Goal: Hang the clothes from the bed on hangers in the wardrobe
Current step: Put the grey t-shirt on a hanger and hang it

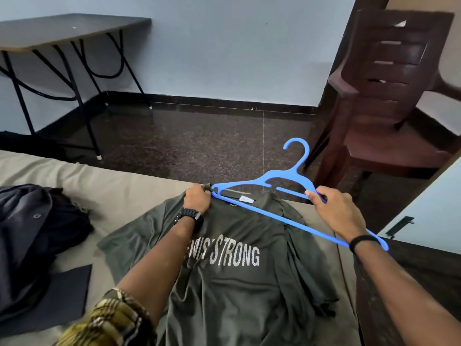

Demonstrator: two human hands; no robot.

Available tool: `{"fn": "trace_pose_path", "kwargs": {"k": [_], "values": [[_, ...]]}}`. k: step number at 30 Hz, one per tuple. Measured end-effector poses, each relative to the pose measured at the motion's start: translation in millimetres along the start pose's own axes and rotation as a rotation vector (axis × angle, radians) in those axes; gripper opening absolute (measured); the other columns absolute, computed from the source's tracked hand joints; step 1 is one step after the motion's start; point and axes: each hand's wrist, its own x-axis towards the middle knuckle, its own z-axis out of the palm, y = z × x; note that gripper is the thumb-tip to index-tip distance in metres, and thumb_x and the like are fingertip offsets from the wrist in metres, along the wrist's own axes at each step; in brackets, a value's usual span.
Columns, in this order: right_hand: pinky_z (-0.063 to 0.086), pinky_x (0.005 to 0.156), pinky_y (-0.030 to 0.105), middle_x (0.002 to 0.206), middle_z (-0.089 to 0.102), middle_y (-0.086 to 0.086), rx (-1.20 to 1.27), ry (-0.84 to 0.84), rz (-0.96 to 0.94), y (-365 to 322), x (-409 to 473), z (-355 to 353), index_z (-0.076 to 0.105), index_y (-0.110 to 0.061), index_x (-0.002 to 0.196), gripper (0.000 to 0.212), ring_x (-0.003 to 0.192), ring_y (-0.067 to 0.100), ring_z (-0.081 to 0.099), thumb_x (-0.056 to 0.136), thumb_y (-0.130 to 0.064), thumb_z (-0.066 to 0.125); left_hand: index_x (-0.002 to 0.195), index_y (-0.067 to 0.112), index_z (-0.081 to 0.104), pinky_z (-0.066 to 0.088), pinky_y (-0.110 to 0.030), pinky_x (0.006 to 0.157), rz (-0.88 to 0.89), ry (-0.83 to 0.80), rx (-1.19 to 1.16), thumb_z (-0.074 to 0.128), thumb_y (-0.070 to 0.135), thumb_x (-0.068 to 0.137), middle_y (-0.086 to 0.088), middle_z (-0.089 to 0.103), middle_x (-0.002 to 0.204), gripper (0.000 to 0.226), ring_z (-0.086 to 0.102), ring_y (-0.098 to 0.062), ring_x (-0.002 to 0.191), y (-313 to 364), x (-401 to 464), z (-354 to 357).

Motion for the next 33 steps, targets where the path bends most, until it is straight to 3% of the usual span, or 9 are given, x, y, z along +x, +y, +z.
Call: {"fn": "trace_pose_path", "kwargs": {"k": [6,9,12,18,22,26,29,31,33], "values": [[0.039,0.061,0.038,0.053,0.042,0.001,0.045,-0.093,-0.093,-3.2,7.2,1.2,0.036,-0.015,0.061,0.049,0.066,0.028,0.047,0.093,-0.049,0.051,0.092,0.002,0.064,0.038,-0.035,0.087,0.223,0.103,-0.142,0.062,0.015,0.09,-0.021,0.06,0.098,0.013,0.054,-0.032,0.098,-2.5,-8.8,-16.5],[0.041,0.062,0.038,0.056,0.045,0.001,0.023,-0.106,-0.123,-16.3,5.4,9.9,0.035,-0.016,0.063,0.049,0.067,0.028,0.048,0.093,-0.053,0.049,0.084,0.01,0.065,0.039,-0.028,0.079,0.346,0.046,-0.168,0.065,0.016,0.088,-0.014,0.062,0.092,0.008,0.056,-0.026,0.092,0.1,-17.2,-24.6],[0.042,0.066,0.038,0.061,0.047,-0.002,0.015,-0.129,-0.158,-37.7,4.8,24.8,0.037,-0.018,0.064,0.047,0.077,0.029,0.052,0.093,-0.054,0.047,0.08,0.017,0.06,0.045,-0.032,0.08,0.398,-0.021,-0.236,0.065,0.015,0.088,-0.009,0.065,0.087,0.01,0.06,-0.022,0.086,3.0,-27.4,-33.2],[0.037,0.066,0.034,0.071,0.054,0.001,0.023,-0.19,-0.212,-83.5,10.6,55.7,0.036,-0.019,0.064,0.048,0.081,0.029,0.054,0.093,-0.057,0.045,0.081,0.025,0.059,0.042,-0.021,0.075,0.514,-0.079,-0.28,0.064,0.009,0.089,0.002,0.062,0.085,0.019,0.058,-0.005,0.075,1.7,-22.4,-69.1],[0.031,0.062,0.033,0.063,0.047,-0.006,-0.009,-0.188,-0.246,-101.3,17.3,64.4,0.036,-0.021,0.066,0.044,0.072,0.026,0.049,0.095,-0.053,0.045,0.107,0.013,0.061,0.047,-0.028,0.088,0.498,-0.354,-0.122,0.068,0.008,0.087,0.0,0.065,0.096,0.022,0.06,-0.009,0.083,0.4,0.5,-97.3],[0.034,0.079,0.037,0.095,0.062,0.001,-0.038,-0.097,-0.355,-111.0,18.3,65.1,0.059,-0.019,0.1,0.016,0.096,0.029,0.056,0.097,-0.032,0.05,0.094,0.007,0.062,0.044,-0.034,0.082,0.547,-0.364,-0.022,0.062,0.008,0.091,-0.005,0.058,0.082,0.003,0.051,-0.015,0.079,4.7,13.0,-104.0],[0.038,0.087,0.041,0.105,0.063,0.006,-0.005,0.128,-0.548,-105.9,3.6,70.5,0.065,-0.012,0.11,0.027,0.097,0.029,0.056,0.087,-0.005,0.052,0.095,0.002,0.056,0.036,-0.029,0.073,0.524,-0.275,-0.035,0.057,0.007,0.094,-0.009,0.056,0.084,0.005,0.046,-0.017,0.078,1.6,22.6,-102.5],[0.044,0.086,0.044,0.098,0.064,0.012,0.075,0.055,-0.649,-101.1,-10.1,78.4,0.067,-0.005,0.102,0.03,0.093,0.032,0.057,0.08,0.004,0.048,0.098,-0.001,0.053,0.035,-0.03,0.075,0.496,-0.265,-0.089,0.053,0.005,0.095,-0.013,0.055,0.088,0.006,0.045,-0.017,0.08,-2.7,27.3,-101.7],[0.042,0.097,0.041,0.112,0.062,0.012,0.022,-0.2,-0.645,-98.4,-19.3,90.1,0.065,-0.004,0.111,0.037,0.104,0.03,0.054,0.081,0.006,0.045,0.099,0.002,0.053,0.034,-0.03,0.076,0.466,-0.272,-0.139,0.05,0.005,0.097,-0.011,0.054,0.089,0.005,0.043,-0.016,0.081,-5.6,27.9,-100.6]]}}
